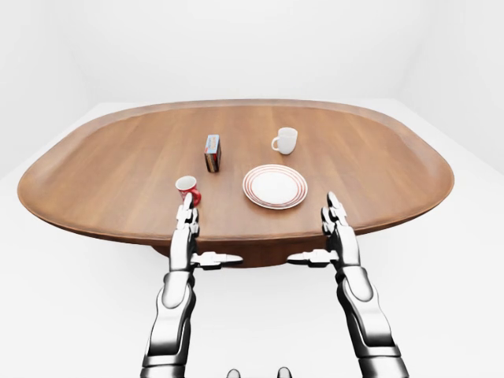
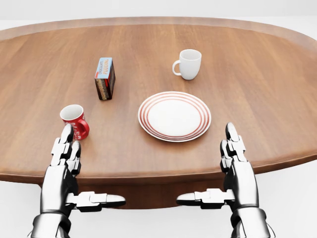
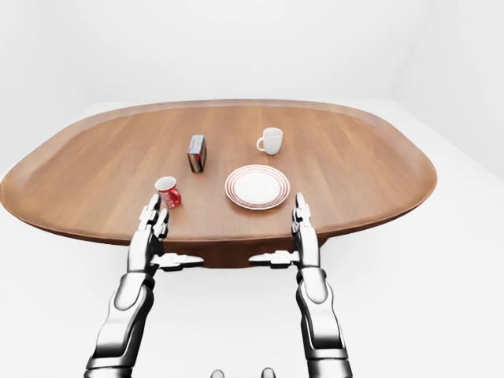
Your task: Pick up the red mug and put it on the plate
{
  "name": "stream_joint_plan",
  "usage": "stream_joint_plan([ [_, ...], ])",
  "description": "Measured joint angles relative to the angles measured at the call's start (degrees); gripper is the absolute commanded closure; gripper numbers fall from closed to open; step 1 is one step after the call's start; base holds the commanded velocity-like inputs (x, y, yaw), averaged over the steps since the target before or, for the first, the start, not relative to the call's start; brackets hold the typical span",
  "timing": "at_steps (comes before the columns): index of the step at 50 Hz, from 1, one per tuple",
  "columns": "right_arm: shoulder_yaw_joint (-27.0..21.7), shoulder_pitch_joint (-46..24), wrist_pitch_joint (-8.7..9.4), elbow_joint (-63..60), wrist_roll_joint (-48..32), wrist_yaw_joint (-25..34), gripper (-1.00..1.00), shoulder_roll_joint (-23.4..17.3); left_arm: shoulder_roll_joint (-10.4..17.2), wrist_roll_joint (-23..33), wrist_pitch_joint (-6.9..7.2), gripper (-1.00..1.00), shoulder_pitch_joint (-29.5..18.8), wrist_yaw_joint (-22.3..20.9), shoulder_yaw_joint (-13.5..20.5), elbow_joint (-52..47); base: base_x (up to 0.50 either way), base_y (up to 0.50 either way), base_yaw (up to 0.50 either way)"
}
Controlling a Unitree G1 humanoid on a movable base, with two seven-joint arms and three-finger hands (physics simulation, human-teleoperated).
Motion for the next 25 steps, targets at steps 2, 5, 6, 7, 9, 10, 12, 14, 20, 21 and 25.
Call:
stream_joint_plan([
  [2,-0.44,-0.14,0.25,-0.07,0.30,0.02,-1.00,-0.18,0.15,-0.37,0.00,-1.00,-0.23,-0.01,0.45,-0.18,0.00,0.00,0.00],
  [5,-0.91,-0.25,0.56,-0.12,0.65,0.04,-1.00,-0.37,0.35,-0.89,-0.02,-1.00,-0.55,0.00,0.98,-0.29,0.00,0.00,0.00],
  [6,-1.02,-0.31,0.66,-0.14,0.74,0.05,-1.00,-0.43,0.40,-1.05,-0.01,-1.00,-0.63,0.02,1.13,-0.34,0.00,0.00,0.00],
  [7,-1.12,-0.38,0.77,-0.16,0.83,0.07,-1.00,-0.49,0.45,-1.19,0.01,-1.00,-0.71,0.03,1.25,-0.39,0.00,0.00,0.00],
  [9,-1.31,-0.55,1.10,-0.33,1.02,0.13,-1.00,-0.60,0.56,-1.44,0.14,-1.00,-0.83,0.00,1.44,-0.65,0.00,0.00,0.00],
  [10,-1.40,-0.65,1.52,-0.79,1.14,0.14,-1.00,-0.66,0.66,-1.53,0.49,-1.00,-0.90,-0.04,1.49,-1.29,0.00,0.00,0.00],
  [12,-1.62,-1.00,3.13,-2.85,1.57,0.10,-1.00,-0.78,0.91,-1.97,2.35,-1.00,-1.33,-0.12,1.76,-4.03,0.00,0.00,0.00],
  [14,-1.94,-1.88,4.23,-6.39,2.40,0.05,-1.00,-0.99,1.30,-3.05,5.56,-1.00,-2.88,0.17,2.48,-8.29,0.00,0.00,0.00],
  [20,-3.29,-6.86,4.23,-17.22,5.92,-0.80,-1.00,-1.89,3.51,-7.82,5.56,-1.00,-10.00,3.10,5.58,-19.94,0.00,0.00,0.00],
  [21,-3.44,-7.61,4.23,-18.52,6.41,-0.96,-1.00,-2.07,3.87,-8.53,5.56,-1.00,-10.95,3.64,5.96,-21.28,0.00,0.00,0.00],
  [25,-3.81,-9.53,4.23,-22.47,7.93,-1.29,-1.00,-2.62,5.08,-10.85,5.56,-1.00,-13.70,5.38,7.02,-25.49,0.00,0.00,0.00],
])
